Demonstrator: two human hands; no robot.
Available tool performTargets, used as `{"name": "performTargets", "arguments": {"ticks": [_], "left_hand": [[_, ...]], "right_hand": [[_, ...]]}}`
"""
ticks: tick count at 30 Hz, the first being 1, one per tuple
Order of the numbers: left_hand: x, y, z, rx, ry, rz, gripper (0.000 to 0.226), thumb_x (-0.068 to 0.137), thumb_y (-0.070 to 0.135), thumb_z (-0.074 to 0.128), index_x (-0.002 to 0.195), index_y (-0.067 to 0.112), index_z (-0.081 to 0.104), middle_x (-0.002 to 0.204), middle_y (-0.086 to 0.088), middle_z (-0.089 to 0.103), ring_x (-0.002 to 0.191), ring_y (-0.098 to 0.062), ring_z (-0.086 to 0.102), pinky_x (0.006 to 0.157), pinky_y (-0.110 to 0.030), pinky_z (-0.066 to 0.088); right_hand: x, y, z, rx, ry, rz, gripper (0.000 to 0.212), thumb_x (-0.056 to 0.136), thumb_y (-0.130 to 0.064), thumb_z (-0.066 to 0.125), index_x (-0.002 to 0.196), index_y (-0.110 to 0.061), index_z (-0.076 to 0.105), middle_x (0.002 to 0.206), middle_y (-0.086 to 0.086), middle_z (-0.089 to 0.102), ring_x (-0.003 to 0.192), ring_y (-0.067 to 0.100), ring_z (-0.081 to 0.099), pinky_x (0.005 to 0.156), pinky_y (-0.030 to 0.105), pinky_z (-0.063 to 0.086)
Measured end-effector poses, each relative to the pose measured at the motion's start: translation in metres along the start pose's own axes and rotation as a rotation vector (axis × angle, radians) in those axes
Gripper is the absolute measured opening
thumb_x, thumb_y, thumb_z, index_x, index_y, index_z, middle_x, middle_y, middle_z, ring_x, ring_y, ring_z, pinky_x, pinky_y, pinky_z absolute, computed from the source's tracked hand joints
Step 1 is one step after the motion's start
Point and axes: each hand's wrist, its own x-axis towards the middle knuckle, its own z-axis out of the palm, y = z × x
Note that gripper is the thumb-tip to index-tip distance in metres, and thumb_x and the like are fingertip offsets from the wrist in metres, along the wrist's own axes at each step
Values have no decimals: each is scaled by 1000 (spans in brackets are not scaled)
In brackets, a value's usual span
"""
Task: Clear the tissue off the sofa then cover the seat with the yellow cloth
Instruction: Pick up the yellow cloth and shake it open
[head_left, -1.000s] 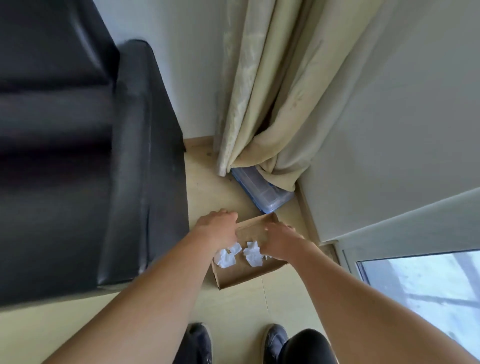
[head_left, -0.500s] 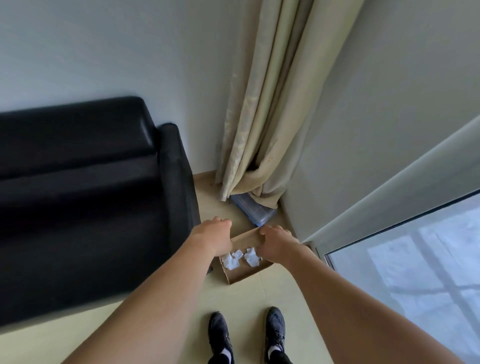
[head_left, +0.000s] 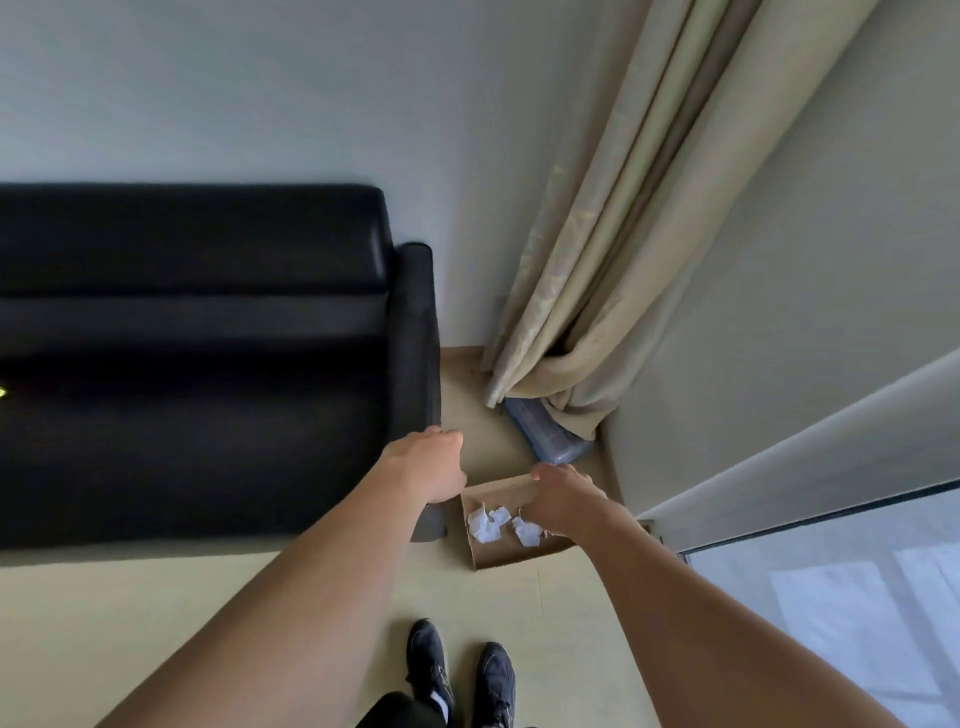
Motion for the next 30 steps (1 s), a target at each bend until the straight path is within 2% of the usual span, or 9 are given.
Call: {"name": "performTargets", "arguments": {"ticks": [3, 7, 13, 20, 25, 30], "left_hand": [[-17, -33, -2, -52, 20, -74, 40, 94, 25, 46, 134, 16, 46, 132, -6, 47, 112, -29, 53, 89, -43, 47], [-38, -88, -4, -126, 66, -144, 43, 96, 31, 45, 137, 17, 44, 136, -5, 46, 115, -28, 52, 93, -43, 47], [-63, -190, -4, -195, 89, -203, 41, 96, 31, 44, 135, 17, 45, 135, -4, 47, 114, -28, 53, 94, -44, 47], [-92, -348, -18, -152, 61, -193, 41, 97, 28, 42, 137, 16, 42, 135, -5, 46, 115, -28, 52, 91, -40, 46], [-91, -404, -32, -143, 19, -161, 42, 98, 29, 43, 138, 17, 42, 137, -4, 46, 116, -28, 52, 94, -41, 46], [-70, -448, -53, -172, 59, -149, 41, 96, 27, 42, 136, 17, 43, 134, -3, 47, 113, -26, 52, 92, -40, 46]], "right_hand": [[1, -34, 5, -45, -14, -67, 53, 82, -24, 63, 132, -18, 47, 130, 6, 47, 121, 27, 43, 95, 40, 47], [-1, -88, 18, -114, -14, -147, 52, 85, -24, 57, 136, -19, 44, 135, 6, 44, 123, 28, 43, 98, 41, 45], [1, -186, 46, -156, 4, -185, 51, 84, -29, 56, 133, -20, 45, 128, 6, 48, 116, 28, 47, 94, 42, 48], [-10, -338, 101, -87, -4, -185, 58, 86, -27, 56, 141, -22, 40, 132, 7, 45, 119, 29, 46, 97, 43, 46], [-8, -393, 112, -67, -10, -155, 61, 86, -27, 56, 144, -22, 38, 135, 7, 44, 119, 29, 47, 97, 44, 46], [26, -451, 109, 2, -24, -139, 64, 83, -28, 57, 143, -21, 37, 127, 5, 50, 106, 28, 58, 89, 41, 52]]}}
